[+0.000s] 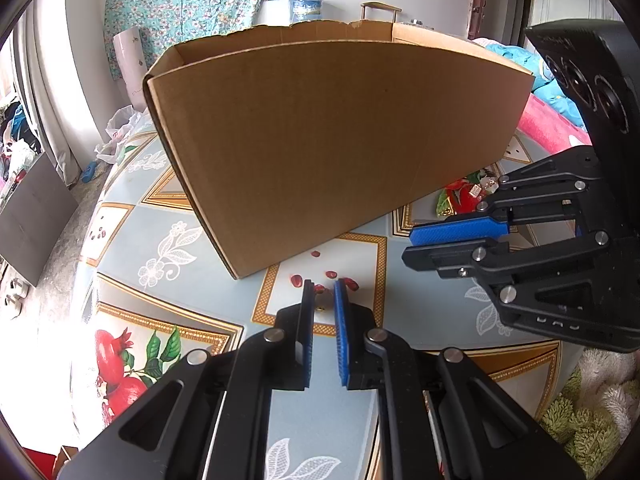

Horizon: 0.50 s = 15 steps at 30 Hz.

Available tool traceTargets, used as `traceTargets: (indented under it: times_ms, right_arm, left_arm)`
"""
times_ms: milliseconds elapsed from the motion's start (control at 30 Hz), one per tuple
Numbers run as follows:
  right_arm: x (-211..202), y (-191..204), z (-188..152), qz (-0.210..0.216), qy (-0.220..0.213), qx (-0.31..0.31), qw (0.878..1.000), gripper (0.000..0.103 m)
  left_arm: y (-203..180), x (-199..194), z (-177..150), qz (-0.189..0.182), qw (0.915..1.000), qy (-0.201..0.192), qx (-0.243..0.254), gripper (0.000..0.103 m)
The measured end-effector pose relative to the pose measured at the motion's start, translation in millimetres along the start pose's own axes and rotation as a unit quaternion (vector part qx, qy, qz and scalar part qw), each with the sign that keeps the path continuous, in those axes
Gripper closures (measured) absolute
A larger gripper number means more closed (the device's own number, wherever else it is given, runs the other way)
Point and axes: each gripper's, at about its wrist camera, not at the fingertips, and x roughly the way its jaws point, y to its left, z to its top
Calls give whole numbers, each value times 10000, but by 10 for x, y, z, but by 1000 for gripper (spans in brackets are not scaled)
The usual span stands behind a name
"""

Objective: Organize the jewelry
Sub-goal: 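Close the right gripper fingers around the small gold ring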

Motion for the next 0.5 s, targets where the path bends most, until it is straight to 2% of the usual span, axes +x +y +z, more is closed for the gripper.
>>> traceTargets:
  times_ms: [200,333,433,500]
  right_arm:
    - [-13,-49,-3,139,39,106,9998,102]
    - [-38,-44,-8,245,1,138,9996,96]
    - [-34,-54,8,267,17,88,9996,84]
    - [-25,-44,0,310,89,7,9995,84]
  left_arm:
    - [14,-60,-18,1,10000,-50,7,94]
    - [25,-91,-38,12,10000,-67,-29,94]
    - [33,-94,-41,14,10000,-66,-36,94]
    - [44,-93,-51,7,10000,-55,-44,94]
